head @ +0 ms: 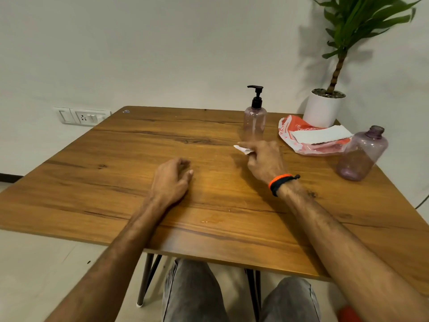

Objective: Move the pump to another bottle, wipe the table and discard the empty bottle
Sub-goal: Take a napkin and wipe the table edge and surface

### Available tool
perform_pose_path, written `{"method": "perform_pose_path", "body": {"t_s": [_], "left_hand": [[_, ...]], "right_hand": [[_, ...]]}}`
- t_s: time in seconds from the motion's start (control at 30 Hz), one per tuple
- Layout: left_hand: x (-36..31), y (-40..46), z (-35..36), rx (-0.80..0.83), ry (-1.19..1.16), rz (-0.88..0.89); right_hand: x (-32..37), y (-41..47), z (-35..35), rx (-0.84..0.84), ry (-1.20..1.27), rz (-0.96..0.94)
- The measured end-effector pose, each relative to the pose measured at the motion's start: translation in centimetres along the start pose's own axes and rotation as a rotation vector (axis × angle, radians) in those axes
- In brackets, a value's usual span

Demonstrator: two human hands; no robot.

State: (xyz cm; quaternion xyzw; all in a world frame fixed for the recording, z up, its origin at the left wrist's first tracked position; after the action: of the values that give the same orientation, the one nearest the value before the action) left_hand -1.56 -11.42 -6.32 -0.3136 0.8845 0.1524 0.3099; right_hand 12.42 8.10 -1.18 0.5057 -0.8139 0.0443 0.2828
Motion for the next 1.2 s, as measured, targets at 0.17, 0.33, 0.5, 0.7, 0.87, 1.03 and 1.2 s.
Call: {"method": "perform_pose_path", "body": {"t_s": [0.17, 0.33, 0.5, 0.7, 0.87, 1.03, 1.2], "left_hand": [[1.2, -1.0, 0.4, 0.013, 0.182, 0.054], [1.1, -1.2, 0.4, 0.031, 0.204, 0.057], [0.6, -1.4, 0.5, 0.05, 0.216, 0.032], [0.3, -1.9, 0.5, 0.077, 0.236, 0.017], [0.3, -2.7, 0.6, 0.113, 0.227, 0.033], [0.2, -3.3, 0.6, 0.132, 0.227, 0.037], [0.2, -4.1, 0.5, 0.148, 0.219, 0.05]], "right_hand": [[-0.7, 0.0, 4.7, 0.388, -0.204, -0.016], [0.3, -0.6, 6.4, 0.441, -0.219, -0.098], [3.0, -1.6, 8.0, 0.521, -0.182, -0.22], [4.7, -4.0, 8.2, 0.644, -0.161, -0.315], [3.2, -6.1, 6.5, 0.691, -0.144, -0.263], [2.3, -8.3, 5.6, 0.654, -0.13, -0.211], [2.9, -10.6, 6.0, 0.55, -0.119, -0.165]]}}
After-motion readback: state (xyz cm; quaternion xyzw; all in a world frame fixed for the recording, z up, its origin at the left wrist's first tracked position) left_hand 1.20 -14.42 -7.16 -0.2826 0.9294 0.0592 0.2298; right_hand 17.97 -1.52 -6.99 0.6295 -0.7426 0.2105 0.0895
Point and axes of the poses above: each hand's wrist, its own y-axis towards the middle knuckle, its own z-axis out of the palm, x = y × z, the point moved 8 cm from there along y, towards the middle knuckle, and after that the axes turned 15 degrees about x, right-handed, at the moved point
